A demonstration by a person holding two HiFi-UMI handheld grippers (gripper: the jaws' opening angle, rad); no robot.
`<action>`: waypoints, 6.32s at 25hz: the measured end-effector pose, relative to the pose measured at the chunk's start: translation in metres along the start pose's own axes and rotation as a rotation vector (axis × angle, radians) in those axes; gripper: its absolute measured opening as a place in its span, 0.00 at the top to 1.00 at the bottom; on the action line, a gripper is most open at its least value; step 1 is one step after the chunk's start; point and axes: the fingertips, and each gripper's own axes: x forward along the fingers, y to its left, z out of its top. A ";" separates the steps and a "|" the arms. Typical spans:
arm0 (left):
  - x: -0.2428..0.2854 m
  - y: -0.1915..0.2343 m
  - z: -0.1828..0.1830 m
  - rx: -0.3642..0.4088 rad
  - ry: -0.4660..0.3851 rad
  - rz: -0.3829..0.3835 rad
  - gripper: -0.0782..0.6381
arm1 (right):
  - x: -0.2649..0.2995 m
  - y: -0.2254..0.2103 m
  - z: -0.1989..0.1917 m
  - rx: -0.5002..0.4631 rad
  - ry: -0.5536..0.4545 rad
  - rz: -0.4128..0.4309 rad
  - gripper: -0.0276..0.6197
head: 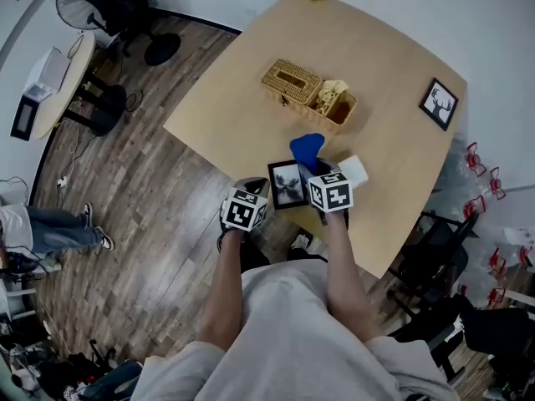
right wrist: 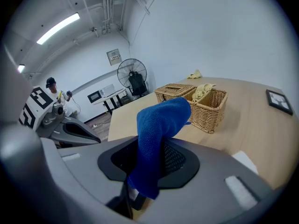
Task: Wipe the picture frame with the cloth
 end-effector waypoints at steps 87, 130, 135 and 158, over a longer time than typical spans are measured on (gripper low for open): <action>0.064 -0.030 -0.051 0.478 0.315 -0.430 0.82 | 0.064 -0.005 -0.058 -0.006 0.214 -0.091 0.80; 0.065 -0.028 -0.051 0.462 0.341 -0.429 0.82 | -0.004 0.013 -0.128 -0.037 0.227 -0.109 0.79; 0.065 -0.029 -0.051 0.466 0.345 -0.430 0.82 | -0.004 0.015 -0.127 -0.077 0.228 -0.127 0.79; 0.066 -0.029 -0.052 0.473 0.344 -0.418 0.82 | 0.015 0.051 -0.135 -0.165 0.222 -0.119 0.79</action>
